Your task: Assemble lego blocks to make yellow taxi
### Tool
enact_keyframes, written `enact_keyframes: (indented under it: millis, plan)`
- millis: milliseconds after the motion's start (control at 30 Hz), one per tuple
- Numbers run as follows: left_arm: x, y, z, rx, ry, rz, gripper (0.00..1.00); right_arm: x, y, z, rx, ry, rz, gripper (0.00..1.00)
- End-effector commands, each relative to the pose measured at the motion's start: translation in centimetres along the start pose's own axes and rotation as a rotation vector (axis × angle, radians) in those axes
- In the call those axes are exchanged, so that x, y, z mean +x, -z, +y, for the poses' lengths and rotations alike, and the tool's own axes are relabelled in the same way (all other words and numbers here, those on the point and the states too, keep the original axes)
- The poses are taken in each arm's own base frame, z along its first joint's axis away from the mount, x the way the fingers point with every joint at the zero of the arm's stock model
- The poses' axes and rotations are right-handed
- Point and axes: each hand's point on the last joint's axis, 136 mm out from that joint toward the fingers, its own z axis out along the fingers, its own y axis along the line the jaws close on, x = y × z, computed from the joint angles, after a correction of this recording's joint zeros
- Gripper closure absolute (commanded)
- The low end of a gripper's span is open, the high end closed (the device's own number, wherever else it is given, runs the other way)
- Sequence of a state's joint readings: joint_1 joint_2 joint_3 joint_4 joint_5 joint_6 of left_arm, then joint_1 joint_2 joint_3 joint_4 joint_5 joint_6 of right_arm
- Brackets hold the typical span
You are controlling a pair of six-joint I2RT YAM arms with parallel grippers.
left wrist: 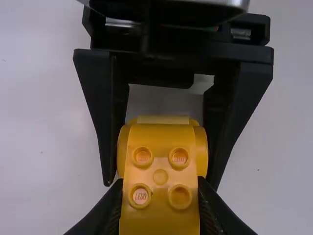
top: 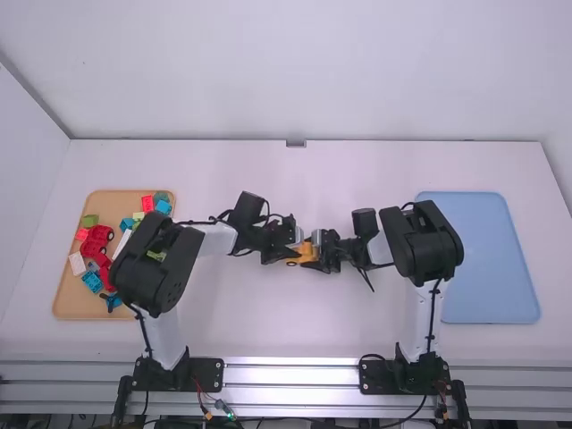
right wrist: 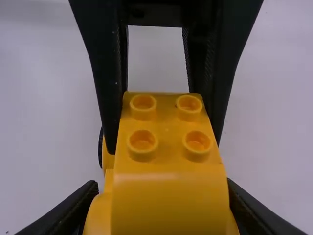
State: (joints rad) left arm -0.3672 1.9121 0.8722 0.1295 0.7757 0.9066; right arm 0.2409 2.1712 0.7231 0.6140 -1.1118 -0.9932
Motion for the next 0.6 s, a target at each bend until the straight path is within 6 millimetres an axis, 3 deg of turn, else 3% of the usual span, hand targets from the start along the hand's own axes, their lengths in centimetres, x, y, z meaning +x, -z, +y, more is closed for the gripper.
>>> enact_keyframes:
  millis: [0, 433, 567]
  plan:
    - [8.4, -2.0, -3.2, -0.006, 0.135, 0.313, 0.98, 0.2, -0.7, 0.3, -0.015, 0.003, 0.009, 0.48]
    - [6.2, -2.5, -2.2, -0.017, 0.082, 0.196, 0.98, 0.2, -0.7, 0.3, -0.015, 0.003, 0.010, 0.48]
    - [6.0, -2.3, -1.7, -0.028, 0.082, 0.188, 0.84, 0.2, -0.7, 0.3, -0.014, 0.002, 0.009, 0.48]
